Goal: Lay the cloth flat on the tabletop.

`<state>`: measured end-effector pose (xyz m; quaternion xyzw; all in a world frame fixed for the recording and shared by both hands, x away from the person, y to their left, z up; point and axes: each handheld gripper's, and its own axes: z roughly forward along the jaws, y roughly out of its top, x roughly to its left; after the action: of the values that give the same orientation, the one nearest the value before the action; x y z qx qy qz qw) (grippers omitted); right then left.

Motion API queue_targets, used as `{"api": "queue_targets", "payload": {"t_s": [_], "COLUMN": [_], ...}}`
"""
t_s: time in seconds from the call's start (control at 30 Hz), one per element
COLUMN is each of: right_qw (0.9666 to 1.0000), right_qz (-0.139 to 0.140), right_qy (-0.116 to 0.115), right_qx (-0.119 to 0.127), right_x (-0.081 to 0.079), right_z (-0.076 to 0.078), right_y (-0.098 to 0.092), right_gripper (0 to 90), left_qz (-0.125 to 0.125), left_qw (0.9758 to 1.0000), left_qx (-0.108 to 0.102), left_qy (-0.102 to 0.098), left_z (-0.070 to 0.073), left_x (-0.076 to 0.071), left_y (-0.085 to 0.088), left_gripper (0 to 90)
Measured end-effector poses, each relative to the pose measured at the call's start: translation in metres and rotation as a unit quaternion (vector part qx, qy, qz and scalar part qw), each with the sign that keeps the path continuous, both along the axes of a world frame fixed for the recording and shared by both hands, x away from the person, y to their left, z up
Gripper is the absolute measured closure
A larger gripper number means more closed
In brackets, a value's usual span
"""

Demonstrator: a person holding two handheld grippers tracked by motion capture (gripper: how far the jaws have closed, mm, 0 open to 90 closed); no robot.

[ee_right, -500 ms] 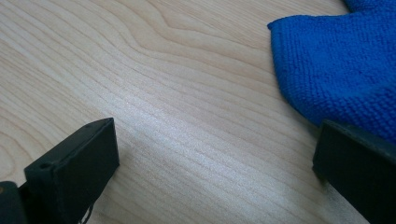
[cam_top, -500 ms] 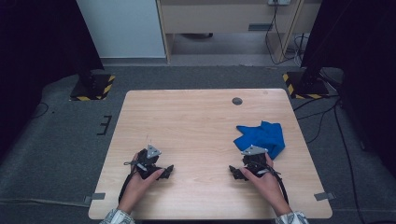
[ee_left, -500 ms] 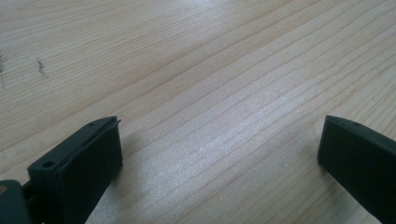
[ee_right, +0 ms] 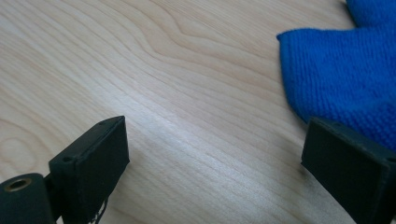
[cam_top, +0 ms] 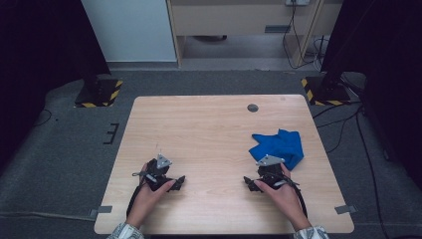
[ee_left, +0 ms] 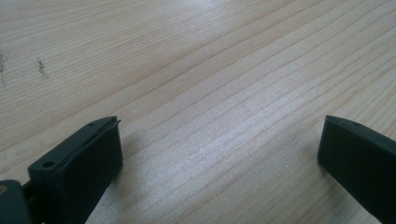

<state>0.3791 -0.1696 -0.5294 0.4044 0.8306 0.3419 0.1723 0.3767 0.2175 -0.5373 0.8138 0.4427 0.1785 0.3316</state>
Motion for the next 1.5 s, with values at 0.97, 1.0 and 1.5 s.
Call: {"api": "queue_targets", "payload": {"t_s": [0.97,1.0,1.5], "right_qw": [0.9973,0.9973,0.9979], "right_qz": [-0.072,-0.072,-0.045], "right_qy": [0.010,0.010,-0.013], "right_qx": [-0.007,-0.007,0.045], "right_x": [0.069,0.069,0.055], "right_z": [0.002,0.002,0.019], "right_y": [-0.096,-0.096,-0.091], "right_gripper": [28.7,30.5,73.8], "left_qz": [0.003,0.003,-0.002], "left_qw": [1.0000,1.0000,0.9999], "left_qx": [0.001,0.000,0.009], "left_qy": [-0.001,0.000,-0.005], "left_z": [0.000,0.000,0.005], "left_x": [-0.002,-0.002,0.000], "left_y": [0.000,-0.001,0.002], "left_gripper": [0.0,0.0,9.4]}}
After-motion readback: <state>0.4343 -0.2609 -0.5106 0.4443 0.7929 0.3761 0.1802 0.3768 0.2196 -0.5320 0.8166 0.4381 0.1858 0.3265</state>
